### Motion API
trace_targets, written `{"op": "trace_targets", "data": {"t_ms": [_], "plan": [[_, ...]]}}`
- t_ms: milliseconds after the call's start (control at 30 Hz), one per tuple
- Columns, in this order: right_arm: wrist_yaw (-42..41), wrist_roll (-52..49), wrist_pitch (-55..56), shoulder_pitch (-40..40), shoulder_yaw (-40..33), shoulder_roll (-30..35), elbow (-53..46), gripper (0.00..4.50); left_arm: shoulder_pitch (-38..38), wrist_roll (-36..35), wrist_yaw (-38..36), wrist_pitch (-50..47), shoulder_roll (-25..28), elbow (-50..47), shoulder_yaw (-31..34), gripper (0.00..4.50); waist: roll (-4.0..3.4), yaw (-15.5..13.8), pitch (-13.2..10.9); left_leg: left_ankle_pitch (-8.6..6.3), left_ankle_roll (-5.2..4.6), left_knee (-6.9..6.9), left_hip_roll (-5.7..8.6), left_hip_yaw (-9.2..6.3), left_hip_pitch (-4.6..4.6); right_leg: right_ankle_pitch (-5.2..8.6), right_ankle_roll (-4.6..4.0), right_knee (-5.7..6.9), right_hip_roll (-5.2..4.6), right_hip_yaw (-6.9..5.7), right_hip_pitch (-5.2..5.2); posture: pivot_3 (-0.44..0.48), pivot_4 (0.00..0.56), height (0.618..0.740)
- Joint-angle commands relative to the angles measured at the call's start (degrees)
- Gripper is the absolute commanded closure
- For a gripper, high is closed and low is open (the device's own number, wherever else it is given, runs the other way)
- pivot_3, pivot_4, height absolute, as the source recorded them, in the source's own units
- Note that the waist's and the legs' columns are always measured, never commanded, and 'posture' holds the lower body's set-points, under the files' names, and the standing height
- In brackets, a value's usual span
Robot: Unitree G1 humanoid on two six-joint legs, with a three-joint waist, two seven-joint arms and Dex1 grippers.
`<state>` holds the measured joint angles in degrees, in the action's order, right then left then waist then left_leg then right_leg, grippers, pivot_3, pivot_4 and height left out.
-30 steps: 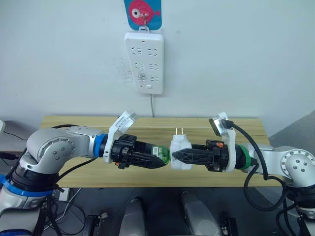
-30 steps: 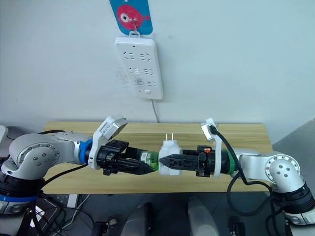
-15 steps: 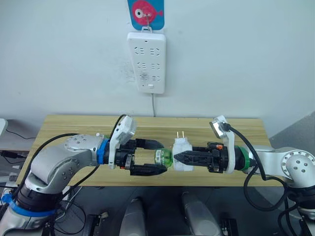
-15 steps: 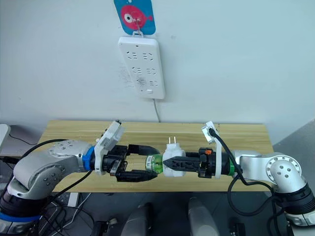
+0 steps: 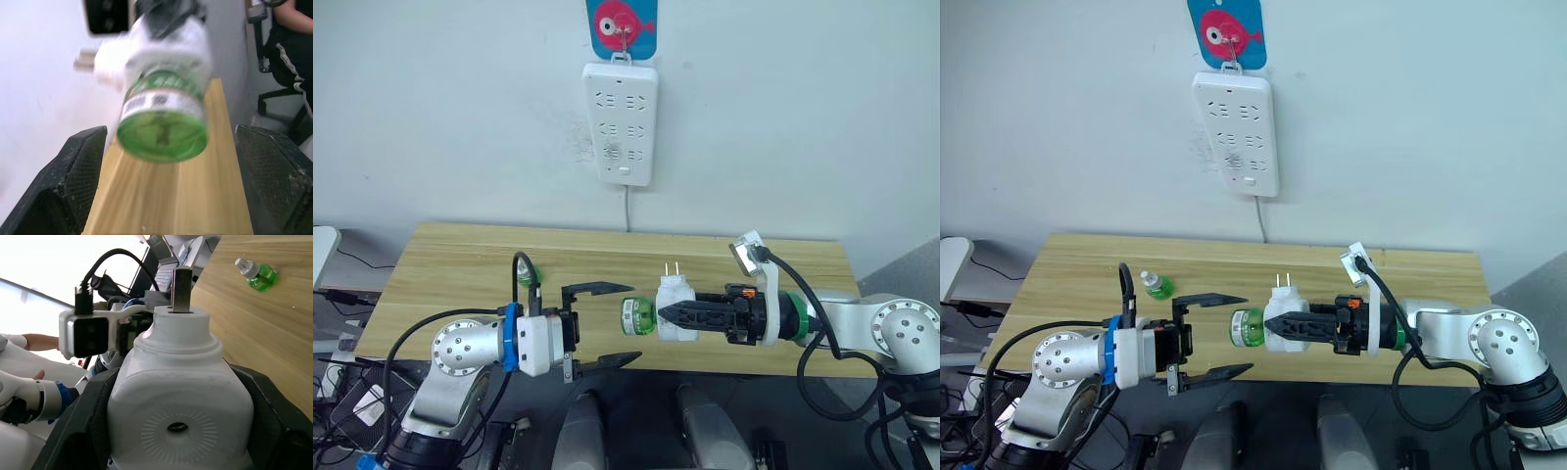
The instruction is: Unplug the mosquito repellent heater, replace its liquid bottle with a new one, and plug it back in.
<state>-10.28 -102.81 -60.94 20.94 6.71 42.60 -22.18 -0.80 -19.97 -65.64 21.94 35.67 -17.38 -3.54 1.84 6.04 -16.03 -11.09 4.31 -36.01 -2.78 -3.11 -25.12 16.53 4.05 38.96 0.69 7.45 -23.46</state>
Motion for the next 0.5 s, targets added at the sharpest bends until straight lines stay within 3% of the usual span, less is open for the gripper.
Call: {"op": "trace_targets", "data": {"t_ms": [33, 67, 167, 367, 500], "plan": [[-0.38, -2.02, 0.17, -0.09, -1.16, 0.11, -1.67, 1.47, -0.33, 0.68, 1.31, 2.4, -0.96, -1.39, -0.59, 0.0, 0.0, 0.03, 0.0, 0.0, 0.0, -0.01, 0.0, 0.01, 0.0, 0.0, 0.0, 0.0, 0.0, 0.01, 0.0, -0.161, 0.26, 0.74], [-0.28, -2.11, 0.19, -0.08, -1.15, 0.09, -1.67, 1.47, -0.58, 0.78, 1.54, 2.59, -1.21, -1.25, -0.78, 0.0, 0.0, 0.03, 0.0, 0.0, 0.0, -0.02, 0.0, 0.0, 0.0, 0.0, 0.01, 0.0, 0.0, 0.0, 0.0, -0.162, 0.261, 0.74], [-0.25, -2.2, 0.13, -0.01, -1.13, 0.1, -1.66, 1.47, -0.86, 1.04, 2.19, 1.75, -1.35, -1.14, -1.63, 0.59, 0.0, 0.1, 0.0, 0.0, 0.0, -0.01, 0.0, -0.01, 0.0, 0.0, 0.02, 0.01, 0.02, -0.01, 0.0, -0.162, 0.261, 0.74], [-0.06, -2.57, 0.17, 0.08, -1.16, 0.05, -1.77, 1.47, -2.33, 2.23, 4.01, -0.22, -1.63, -0.92, -2.94, 2.23, 0.0, 0.23, 0.0, 0.0, 0.0, 0.01, 0.0, -0.06, 0.0, -0.01, 0.01, 0.02, 0.02, -0.05, 0.0, -0.164, 0.261, 0.74], [0.06, -2.72, 0.14, 0.08, -1.23, -0.08, -1.81, 1.47, -3.93, 2.51, 4.79, -0.78, -2.06, -0.19, -3.06, 2.23, 0.0, 0.25, 0.0, 0.0, 0.0, 0.0, 0.0, -0.06, 0.0, -0.01, 0.02, 0.02, 0.03, -0.06, 0.0, -0.164, 0.261, 0.74]]}}
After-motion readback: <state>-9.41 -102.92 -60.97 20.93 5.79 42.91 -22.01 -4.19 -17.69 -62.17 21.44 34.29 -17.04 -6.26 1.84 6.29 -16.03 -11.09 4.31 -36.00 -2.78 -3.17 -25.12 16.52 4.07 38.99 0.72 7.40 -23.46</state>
